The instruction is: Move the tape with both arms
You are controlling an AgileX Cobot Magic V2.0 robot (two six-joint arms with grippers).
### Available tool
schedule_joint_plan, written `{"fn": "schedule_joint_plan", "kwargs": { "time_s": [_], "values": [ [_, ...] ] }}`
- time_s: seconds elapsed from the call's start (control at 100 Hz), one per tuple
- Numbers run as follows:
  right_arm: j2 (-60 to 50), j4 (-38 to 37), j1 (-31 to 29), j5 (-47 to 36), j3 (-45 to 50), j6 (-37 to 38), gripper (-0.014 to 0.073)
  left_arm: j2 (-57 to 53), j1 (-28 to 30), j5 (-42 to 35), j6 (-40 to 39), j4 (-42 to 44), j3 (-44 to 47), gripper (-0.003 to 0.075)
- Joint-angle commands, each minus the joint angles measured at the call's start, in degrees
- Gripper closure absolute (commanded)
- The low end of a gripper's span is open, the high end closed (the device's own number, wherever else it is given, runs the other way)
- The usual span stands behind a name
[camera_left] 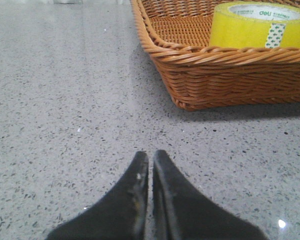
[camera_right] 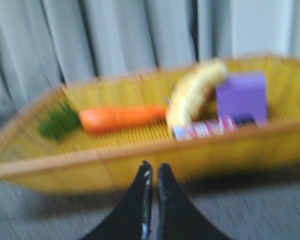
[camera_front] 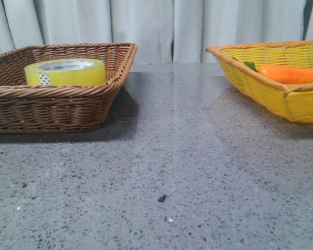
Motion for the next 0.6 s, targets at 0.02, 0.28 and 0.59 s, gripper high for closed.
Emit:
{"fn": "schedule_joint_plan", "kwargs": {
  "time_s": [0.02, 0.28, 0.59],
  "values": [
    [-0.84, 1.28, -1.11, 3.56, 1.12, -2.44, 0.0668, -1.68, 0.09, -2.96, -0.32, -0.08, 0.53, 0.0741],
    [-0.84, 1.6, -1.11, 9.9, 1.12, -2.44, 0.0668, -1.68, 0.09, -2.96, -0.32, -0.08, 0.53, 0.0741],
    [-0.84, 1.6, -1.11, 9.9, 1.12, -2.44, 0.0668, -1.68, 0.09, -2.96, -0.32, -0.08, 0.53, 0.0741]
  ]
}}
